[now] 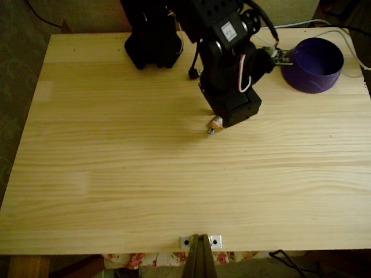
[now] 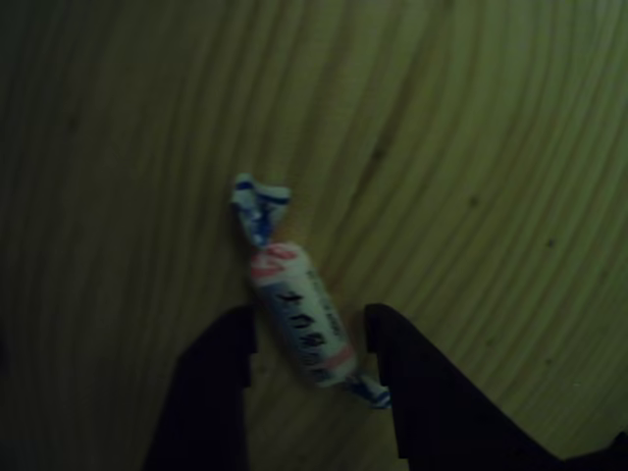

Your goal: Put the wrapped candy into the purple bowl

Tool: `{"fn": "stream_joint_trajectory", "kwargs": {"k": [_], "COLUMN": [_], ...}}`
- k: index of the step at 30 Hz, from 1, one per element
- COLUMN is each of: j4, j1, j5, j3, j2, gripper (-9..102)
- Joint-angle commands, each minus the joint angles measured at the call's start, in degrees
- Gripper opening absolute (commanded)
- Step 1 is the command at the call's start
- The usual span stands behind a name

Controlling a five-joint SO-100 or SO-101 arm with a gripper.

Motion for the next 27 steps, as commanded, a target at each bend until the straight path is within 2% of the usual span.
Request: {"fn": "stream_joint_trajectory", "kwargs": {"k": [1,8,16,19,24,27], "j4": [-2.1,-0.8,0.7,0.4,-6.9,-7.9], "j1": [0.1,0.1,0.9,1.1,1.1,0.1], "j5": [-0.4,0.4,4.3,11.6,31.2,41.0], "j3": [1.0,1.1,0.1,-1.2,-1.4,-3.3], "j2": [0.1,0.4,4.8,8.0,13.9,16.3], "gripper": [11,2,1,1,1,1]}}
